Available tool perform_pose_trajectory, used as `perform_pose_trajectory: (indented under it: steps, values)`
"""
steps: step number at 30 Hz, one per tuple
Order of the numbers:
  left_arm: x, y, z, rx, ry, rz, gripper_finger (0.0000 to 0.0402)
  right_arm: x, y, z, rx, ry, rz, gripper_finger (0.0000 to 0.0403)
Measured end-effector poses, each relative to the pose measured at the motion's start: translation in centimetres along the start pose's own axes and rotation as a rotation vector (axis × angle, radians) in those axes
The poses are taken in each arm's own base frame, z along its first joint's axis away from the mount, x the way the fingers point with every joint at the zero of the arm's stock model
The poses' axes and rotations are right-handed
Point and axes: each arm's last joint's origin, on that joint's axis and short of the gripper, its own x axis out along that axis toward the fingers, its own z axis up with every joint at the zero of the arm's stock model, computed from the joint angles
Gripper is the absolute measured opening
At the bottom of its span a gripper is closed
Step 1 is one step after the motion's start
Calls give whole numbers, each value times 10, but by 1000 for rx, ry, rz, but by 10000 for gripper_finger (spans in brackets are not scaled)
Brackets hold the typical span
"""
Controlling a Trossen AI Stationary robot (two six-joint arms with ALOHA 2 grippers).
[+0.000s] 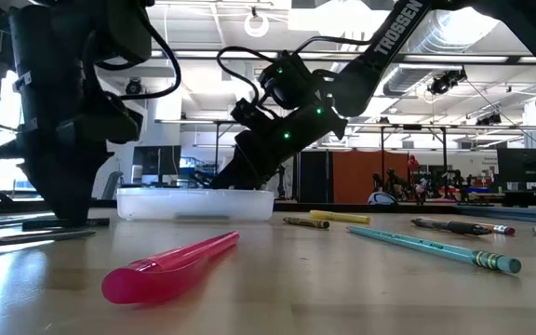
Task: Pick & place school supplies into a supply box
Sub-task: Put the green crayon into the transparent supply box
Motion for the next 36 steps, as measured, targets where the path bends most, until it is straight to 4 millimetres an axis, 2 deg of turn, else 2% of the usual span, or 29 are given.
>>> perform_pose_trajectory:
  steps: [5,10,16,20,23,27,31,36]
  values:
    - [0,1,0,87,-6,11,90,0,3,4,-11,-39,50,83]
    - [0,2,3,89,1,8,27,0,14,21,-29,-163,96,83]
    - [0,2,3,90,-18,11,27,-7,37,43,-9,-213,212,83]
    - [-1,0,4,89,-21,12,47,-22,52,58,-45,-205,220,83]
    - [-4,-5,6,99,-28,-6,52,-37,58,70,-88,-176,162,83]
    - [-14,-16,12,130,-62,-47,43,-69,60,89,-159,-128,89,83]
    - [-27,-28,18,168,-104,-83,36,-106,59,105,-192,-89,94,83]
    - [-53,-33,37,223,-209,9,43,-158,56,128,-198,-129,44,83]
